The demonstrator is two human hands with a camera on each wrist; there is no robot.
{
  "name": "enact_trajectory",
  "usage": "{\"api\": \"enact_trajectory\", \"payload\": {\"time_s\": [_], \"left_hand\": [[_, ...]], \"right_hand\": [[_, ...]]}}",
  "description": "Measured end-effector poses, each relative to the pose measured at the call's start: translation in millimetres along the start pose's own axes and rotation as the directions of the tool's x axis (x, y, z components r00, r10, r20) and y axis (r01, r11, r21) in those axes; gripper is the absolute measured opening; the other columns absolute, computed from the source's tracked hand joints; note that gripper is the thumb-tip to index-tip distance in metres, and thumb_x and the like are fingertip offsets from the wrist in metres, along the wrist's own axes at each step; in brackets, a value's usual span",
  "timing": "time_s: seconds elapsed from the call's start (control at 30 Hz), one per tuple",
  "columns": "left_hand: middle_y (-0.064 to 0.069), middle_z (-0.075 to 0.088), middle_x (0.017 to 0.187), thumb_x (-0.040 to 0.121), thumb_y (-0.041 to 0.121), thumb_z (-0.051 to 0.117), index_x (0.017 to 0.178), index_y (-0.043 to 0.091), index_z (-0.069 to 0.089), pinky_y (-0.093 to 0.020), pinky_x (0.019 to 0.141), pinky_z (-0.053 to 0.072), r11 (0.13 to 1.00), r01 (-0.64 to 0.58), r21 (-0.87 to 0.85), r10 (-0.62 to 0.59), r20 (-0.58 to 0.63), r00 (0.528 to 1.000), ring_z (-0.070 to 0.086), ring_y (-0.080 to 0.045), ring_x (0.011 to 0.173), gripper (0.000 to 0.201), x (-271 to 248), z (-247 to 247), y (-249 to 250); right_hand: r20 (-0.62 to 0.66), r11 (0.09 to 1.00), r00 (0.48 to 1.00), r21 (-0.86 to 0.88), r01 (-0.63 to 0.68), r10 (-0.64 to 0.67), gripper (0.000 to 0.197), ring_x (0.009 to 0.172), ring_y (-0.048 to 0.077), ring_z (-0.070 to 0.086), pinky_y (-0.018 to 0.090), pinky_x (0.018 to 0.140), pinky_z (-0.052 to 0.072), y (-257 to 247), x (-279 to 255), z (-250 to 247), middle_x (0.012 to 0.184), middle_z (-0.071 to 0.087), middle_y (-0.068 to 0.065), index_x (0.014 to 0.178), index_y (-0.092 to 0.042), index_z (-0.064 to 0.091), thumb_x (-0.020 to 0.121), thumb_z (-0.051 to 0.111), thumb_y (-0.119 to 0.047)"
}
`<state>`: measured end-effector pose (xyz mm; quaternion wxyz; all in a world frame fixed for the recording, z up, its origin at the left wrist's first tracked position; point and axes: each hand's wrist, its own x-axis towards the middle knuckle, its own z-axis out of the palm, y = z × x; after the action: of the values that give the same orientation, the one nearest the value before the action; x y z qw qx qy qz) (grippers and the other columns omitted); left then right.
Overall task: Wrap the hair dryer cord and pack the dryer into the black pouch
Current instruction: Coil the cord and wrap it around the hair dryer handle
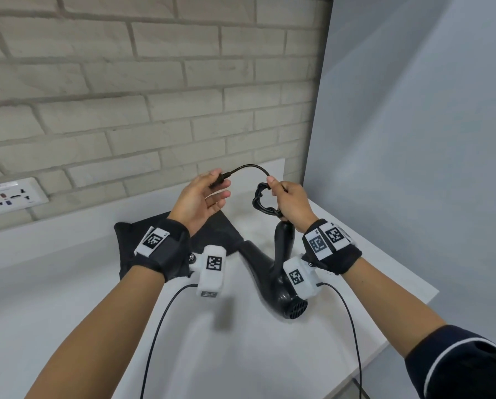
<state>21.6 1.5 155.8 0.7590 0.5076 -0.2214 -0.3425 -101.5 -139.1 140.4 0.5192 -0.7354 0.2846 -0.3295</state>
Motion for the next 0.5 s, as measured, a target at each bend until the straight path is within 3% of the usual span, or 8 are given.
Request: {"api": "enact_trajectory", "payload": {"time_s": [0.07,0.13,0.27,0.33,0.4,0.5], "left_hand": [[-0.001,0.068,0.088,0.093,0.028,0.051,0.096,0.022,0.059,-0.021,0.069,0.049,0.976,-0.044,0.214,0.044,0.008,0.999,0.064,-0.011,0.073,0.01,-2,-2,4],[-0.004,0.069,0.084,0.091,0.022,0.055,0.092,0.019,0.056,-0.021,0.066,0.047,0.929,-0.055,0.365,0.056,0.009,0.998,0.062,-0.014,0.072,0.003,-4,-1,6],[-0.007,0.067,0.08,0.088,0.01,0.06,0.098,0.009,0.045,-0.008,0.042,0.041,0.799,-0.056,0.599,0.035,0.046,0.998,0.06,-0.001,0.051,0.018,-2,4,3],[-0.007,0.067,0.08,0.086,0.01,0.062,0.104,0.008,0.045,-0.008,0.044,0.042,0.721,-0.068,0.69,0.028,0.069,0.997,0.061,0.003,0.048,0.024,2,6,3],[-0.008,0.067,0.078,0.082,0.007,0.065,0.107,0.008,0.05,-0.012,0.053,0.049,0.687,-0.081,0.722,0.034,0.08,0.996,0.063,-0.002,0.051,0.029,7,8,5],[-0.008,0.063,0.071,0.08,0.001,0.067,0.097,0.005,0.055,-0.016,0.059,0.054,0.733,-0.085,0.675,0.06,0.06,0.996,0.062,-0.002,0.046,0.021,12,16,7]], "right_hand": [[0.015,1.0,1.0,0.0,0.012,-0.012,0.042,0.024,0.005,0.031,0.014,0.03,0.027,1,0,3,0.049,0.031,0.001,0.06,-0.015,0.044,0.094,0.048,-0.039],[0.018,1.0,1.0,-0.006,0.025,-0.025,0.042,0.024,0.004,0.031,0.014,0.031,0.027,1,0,6,0.049,0.032,0.001,0.06,-0.015,0.044,0.094,0.047,-0.04],[0.029,0.998,0.998,-0.032,0.055,-0.054,0.042,0.026,0.004,0.034,0.014,0.032,0.028,1,0,10,0.049,0.033,-0.001,0.059,-0.015,0.043,0.094,0.047,-0.039],[0.035,0.996,0.997,-0.046,0.075,-0.073,0.042,0.027,0.003,0.036,0.015,0.035,0.03,1,-2,11,0.048,0.034,-0.002,0.059,-0.016,0.043,0.093,0.047,-0.04],[0.027,0.994,0.995,-0.061,0.095,-0.094,0.043,0.031,0.003,0.039,0.019,0.042,0.031,1,-3,11,0.043,0.037,-0.007,0.057,-0.017,0.043,0.093,0.047,-0.04],[0.008,0.99,0.992,-0.065,0.123,-0.123,0.044,0.045,0.011,0.04,0.025,0.049,0.032,-1,-6,13,0.047,0.037,-0.007,0.057,-0.016,0.042,0.094,0.046,-0.038]]}}
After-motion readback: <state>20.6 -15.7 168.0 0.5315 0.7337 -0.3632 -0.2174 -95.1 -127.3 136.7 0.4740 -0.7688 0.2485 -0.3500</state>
